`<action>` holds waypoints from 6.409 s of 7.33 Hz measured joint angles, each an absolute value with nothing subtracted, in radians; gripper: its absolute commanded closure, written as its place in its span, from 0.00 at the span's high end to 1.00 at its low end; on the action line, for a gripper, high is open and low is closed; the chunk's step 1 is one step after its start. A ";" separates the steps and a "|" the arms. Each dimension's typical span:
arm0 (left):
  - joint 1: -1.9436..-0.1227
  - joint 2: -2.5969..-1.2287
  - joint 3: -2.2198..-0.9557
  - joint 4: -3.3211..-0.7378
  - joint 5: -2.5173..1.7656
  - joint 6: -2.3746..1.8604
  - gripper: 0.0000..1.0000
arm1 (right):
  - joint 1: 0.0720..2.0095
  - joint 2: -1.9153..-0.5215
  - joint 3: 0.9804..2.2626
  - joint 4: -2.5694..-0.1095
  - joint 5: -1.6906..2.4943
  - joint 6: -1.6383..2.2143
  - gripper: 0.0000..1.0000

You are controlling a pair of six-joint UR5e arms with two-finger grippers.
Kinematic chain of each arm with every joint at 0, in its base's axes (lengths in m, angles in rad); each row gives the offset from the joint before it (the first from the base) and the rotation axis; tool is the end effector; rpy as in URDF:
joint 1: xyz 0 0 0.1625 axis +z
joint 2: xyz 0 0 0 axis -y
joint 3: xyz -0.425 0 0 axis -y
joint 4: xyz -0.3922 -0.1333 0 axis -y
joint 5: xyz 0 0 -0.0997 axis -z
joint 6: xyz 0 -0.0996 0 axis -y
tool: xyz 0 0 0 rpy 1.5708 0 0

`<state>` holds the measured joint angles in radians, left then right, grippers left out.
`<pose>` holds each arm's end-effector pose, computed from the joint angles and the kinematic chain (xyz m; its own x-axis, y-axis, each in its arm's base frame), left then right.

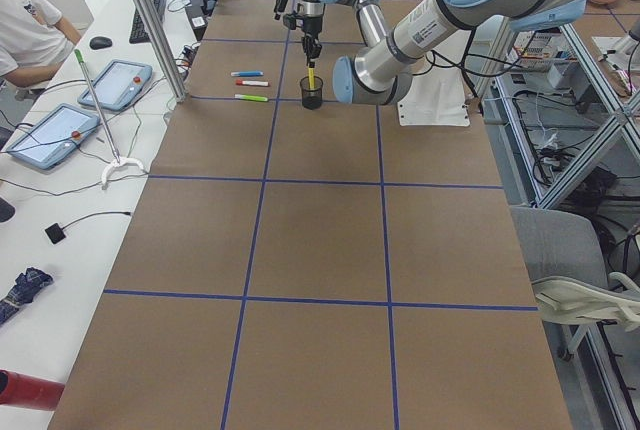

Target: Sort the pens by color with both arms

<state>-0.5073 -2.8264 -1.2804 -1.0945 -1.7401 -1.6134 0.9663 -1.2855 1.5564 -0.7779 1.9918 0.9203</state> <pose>0.6089 -0.4718 0.0116 0.7535 -0.4668 -0.4629 0.4422 0.8809 -0.1686 -0.2793 -0.5672 0.4223 0.5514 -0.1742 0.8158 -0.2689 0.8886 0.3715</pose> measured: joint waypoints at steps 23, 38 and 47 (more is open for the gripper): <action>-0.688 -2.219 -1.601 -1.870 -1.405 -1.096 1.00 | 1.026 -1.235 1.567 -0.913 1.922 0.909 0.99; -1.485 -1.574 -1.727 -1.504 -2.378 -0.028 1.00 | 1.458 -1.398 1.545 -1.522 2.359 0.282 1.00; -1.513 -1.572 -1.644 -1.508 -2.376 -0.032 1.00 | 1.445 -1.407 1.555 -1.639 2.350 0.141 1.00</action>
